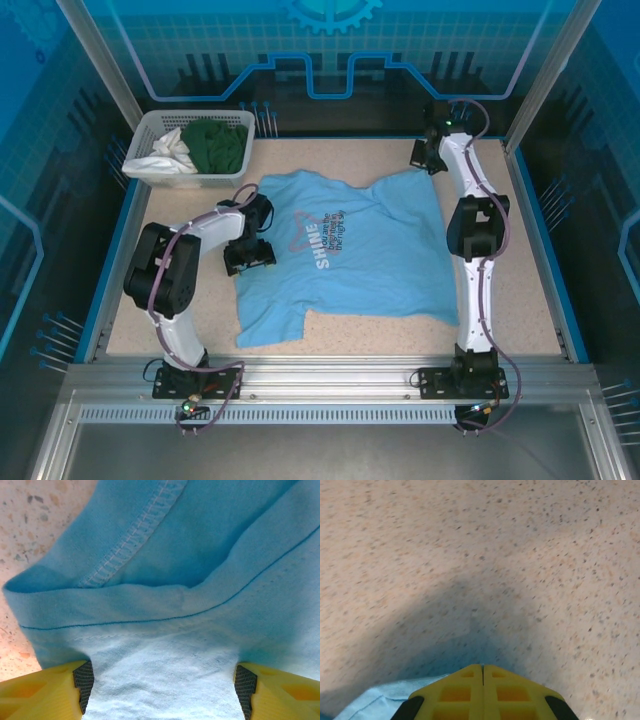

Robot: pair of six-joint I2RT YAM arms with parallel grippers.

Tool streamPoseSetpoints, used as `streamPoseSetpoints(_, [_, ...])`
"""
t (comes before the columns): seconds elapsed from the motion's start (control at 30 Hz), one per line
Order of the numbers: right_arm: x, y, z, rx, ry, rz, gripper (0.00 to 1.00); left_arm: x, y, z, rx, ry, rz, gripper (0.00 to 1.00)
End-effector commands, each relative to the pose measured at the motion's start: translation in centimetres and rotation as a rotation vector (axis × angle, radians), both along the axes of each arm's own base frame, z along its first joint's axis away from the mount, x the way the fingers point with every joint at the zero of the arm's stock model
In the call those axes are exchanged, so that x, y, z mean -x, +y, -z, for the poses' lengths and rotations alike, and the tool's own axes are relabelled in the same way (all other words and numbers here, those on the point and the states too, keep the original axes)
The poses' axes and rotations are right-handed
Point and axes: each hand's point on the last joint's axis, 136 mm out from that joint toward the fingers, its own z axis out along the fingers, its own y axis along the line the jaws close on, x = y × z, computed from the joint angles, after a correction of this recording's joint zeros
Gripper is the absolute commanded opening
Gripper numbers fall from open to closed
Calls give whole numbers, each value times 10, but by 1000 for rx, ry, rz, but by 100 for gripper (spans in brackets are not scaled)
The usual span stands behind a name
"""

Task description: Fold and stack the t-shirts

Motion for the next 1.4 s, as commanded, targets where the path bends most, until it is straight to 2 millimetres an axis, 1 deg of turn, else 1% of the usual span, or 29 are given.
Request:
streamPoseSetpoints(0.0, [-4,-16,9,23,22,-8,2,4,5,9,-44,44,7,77])
streamPoseSetpoints(0.13, [-10,-44,27,24,32,44,3,7,6,15,-51,61,-1,77])
streamPoseSetpoints(0.2, [-10,-57,32,11,37,80,5,6,5,14,-50,61,-4,78])
streamPoseSetpoints(0.23, [-10,-64,33,5,39,101,9,5,5,12,-47,58,-6,78])
streamPoseSetpoints(0.27, [-9,-70,33,5,38,122,15,3,4,10,-44,53,-9,79])
streamPoseSetpoints(0.33, [-4,-85,30,11,43,194,40,-5,2,1,-38,32,-13,81])
streamPoseSetpoints(0.4, [3,-96,19,-14,45,255,49,-16,-3,-14,-20,-3,-15,83])
streamPoseSetpoints(0.47, [11,-102,-1,-38,34,308,56,-32,-10,-35,11,-65,-20,85])
streamPoseSetpoints(0.5, [15,-100,-15,-56,22,319,58,-42,-14,-48,30,-103,-18,85])
streamPoseSetpoints(0.53, [20,-94,-29,-81,12,313,58,-52,-18,-61,49,-144,-16,86])
streamPoseSetpoints(0.57, [24,-86,-38,-106,5,303,58,-61,-22,-71,68,-174,-8,85])
streamPoseSetpoints(0.6, [31,-73,-46,-139,1,276,57,-71,-27,-83,88,-210,1,84])
streamPoseSetpoints(0.67, [51,-46,-49,-184,17,227,53,-89,-37,-96,128,-262,21,77])
streamPoseSetpoints(0.73, [77,-19,-39,-192,54,184,50,-105,-47,-98,161,-284,38,71])
streamPoseSetpoints(0.77, [89,-6,-29,-187,86,166,49,-110,-51,-95,174,-284,44,69])
streamPoseSetpoints(0.8, [99,2,-21,-192,108,159,49,-116,-56,-90,190,-286,49,65])
streamPoseSetpoints(0.9, [131,30,15,-219,219,138,47,-127,-66,-66,224,-262,49,61])
streamPoseSetpoints(0.93, [140,35,26,-218,256,135,47,-129,-69,-55,228,-240,51,61])
streamPoseSetpoints(1.03, [158,44,54,-224,337,138,47,-132,-72,-24,211,-183,46,60])
streamPoseSetpoints(1.13, [167,38,76,-207,414,164,48,-137,-65,3,152,-139,36,62])
streamPoseSetpoints(1.2, [166,30,82,-182,441,185,48,-142,-62,15,122,-122,35,64])
streamPoseSetpoints(1.3, [155,15,88,-185,455,234,49,-157,-58,26,71,-117,31,66])
streamPoseSetpoints(1.37, [145,6,92,-199,460,273,50,-168,-59,33,56,-114,30,67])
